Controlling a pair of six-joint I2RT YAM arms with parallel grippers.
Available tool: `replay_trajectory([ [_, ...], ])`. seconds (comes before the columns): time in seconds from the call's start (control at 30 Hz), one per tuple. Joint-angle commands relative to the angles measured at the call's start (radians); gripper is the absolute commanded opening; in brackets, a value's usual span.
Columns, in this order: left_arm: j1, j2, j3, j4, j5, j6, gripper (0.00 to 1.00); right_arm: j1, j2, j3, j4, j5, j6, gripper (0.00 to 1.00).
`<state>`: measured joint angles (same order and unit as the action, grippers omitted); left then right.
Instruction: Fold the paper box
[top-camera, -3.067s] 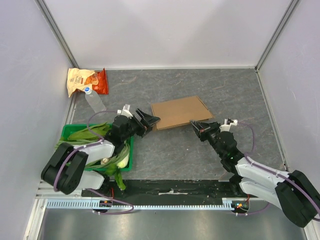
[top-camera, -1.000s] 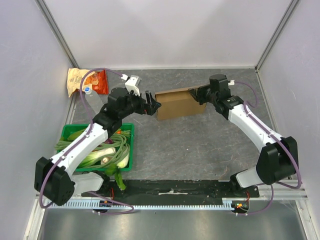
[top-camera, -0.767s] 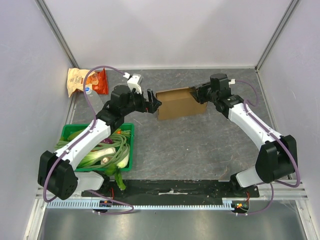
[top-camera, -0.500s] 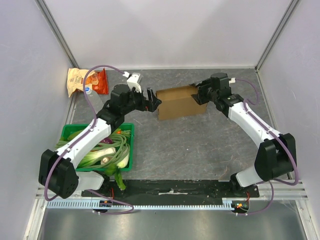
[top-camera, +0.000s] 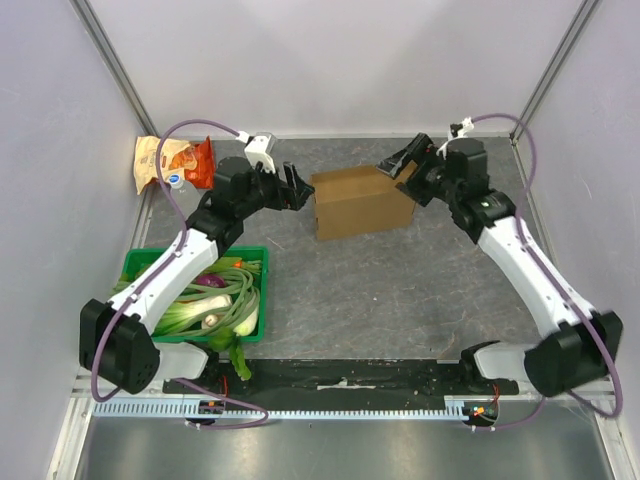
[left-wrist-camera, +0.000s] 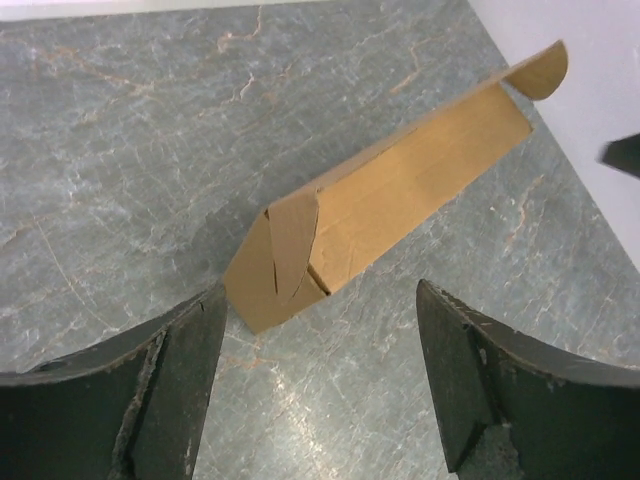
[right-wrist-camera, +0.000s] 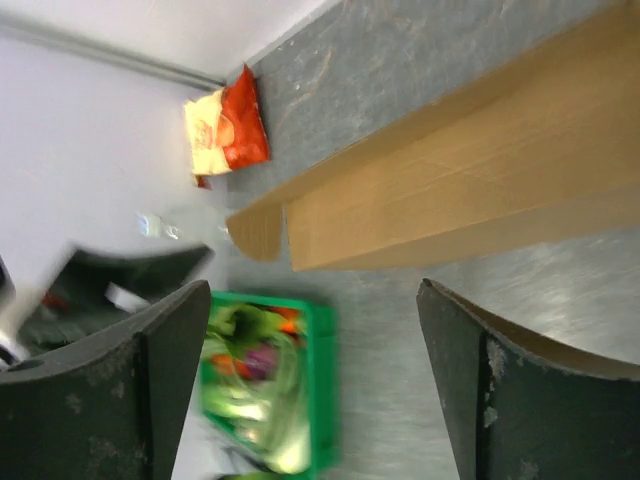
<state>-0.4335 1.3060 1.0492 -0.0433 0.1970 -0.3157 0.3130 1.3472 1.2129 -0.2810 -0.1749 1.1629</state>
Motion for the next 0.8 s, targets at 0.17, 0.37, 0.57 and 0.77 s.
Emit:
replay_trajectory([
  [0.17, 0.009, 0.079, 0.124, -0.075, 0.082, -0.020, 0.85, -0.035, -0.217, -0.010, -0.130, 0.262, -1.285, 0.86],
  [0.37, 0.009, 0.136, 0.181, -0.139, 0.064, -0.005, 0.77, -0.219, -0.033, 0.066, -0.130, -0.036, -1.368, 0.87],
  [0.57, 0.009, 0.193, 0.195, -0.153, 0.098, 0.000, 0.70, -0.342, 0.081, 0.129, -0.124, -0.299, -1.417, 0.66],
  [0.77, 0.009, 0.222, 0.232, -0.162, 0.081, 0.026, 0.68, -0.350, 0.162, 0.154, -0.103, -0.394, -1.427, 0.56],
])
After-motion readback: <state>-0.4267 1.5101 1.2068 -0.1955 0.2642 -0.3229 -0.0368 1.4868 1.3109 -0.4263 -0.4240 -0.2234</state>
